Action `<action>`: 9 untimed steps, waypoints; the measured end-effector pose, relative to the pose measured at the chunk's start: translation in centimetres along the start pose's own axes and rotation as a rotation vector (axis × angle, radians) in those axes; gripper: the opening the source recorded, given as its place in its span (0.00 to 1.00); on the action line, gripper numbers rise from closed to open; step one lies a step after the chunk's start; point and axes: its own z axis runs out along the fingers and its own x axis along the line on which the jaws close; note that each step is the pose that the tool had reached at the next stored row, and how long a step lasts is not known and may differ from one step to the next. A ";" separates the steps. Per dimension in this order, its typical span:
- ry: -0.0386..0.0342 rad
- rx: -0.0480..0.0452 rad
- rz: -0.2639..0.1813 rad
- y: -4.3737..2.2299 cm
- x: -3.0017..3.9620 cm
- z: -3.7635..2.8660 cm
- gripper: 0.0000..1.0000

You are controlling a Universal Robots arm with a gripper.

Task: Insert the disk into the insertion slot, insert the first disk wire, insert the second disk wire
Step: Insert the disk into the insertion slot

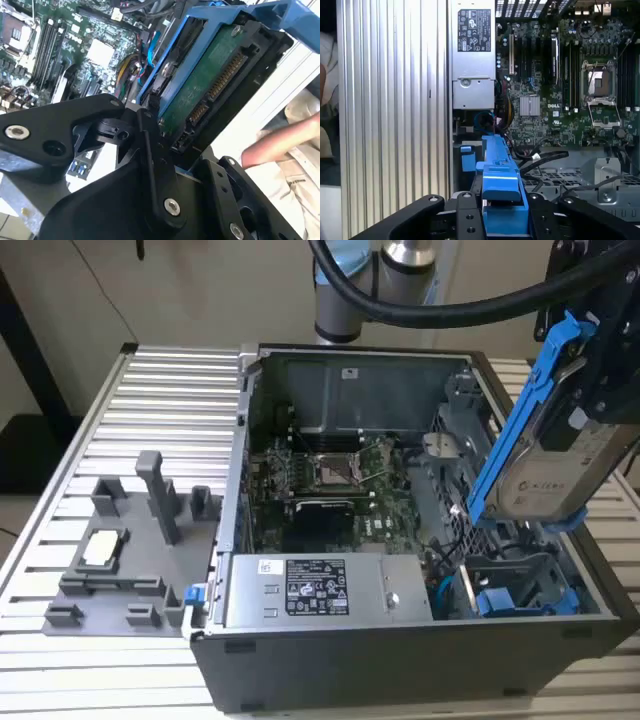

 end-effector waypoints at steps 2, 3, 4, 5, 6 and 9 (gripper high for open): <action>0.0000 0.0000 0.000 0.00 0.00 0.01 0.33; 0.0001 0.0000 0.000 0.00 0.00 0.00 0.33; 0.0001 0.0000 0.000 0.00 0.00 0.00 0.33; 0.0000 0.0000 0.000 0.00 0.00 0.01 0.33; -0.0001 0.0000 0.000 0.00 0.00 0.04 0.33; 0.0001 0.0000 0.000 -0.08 -0.01 0.19 0.33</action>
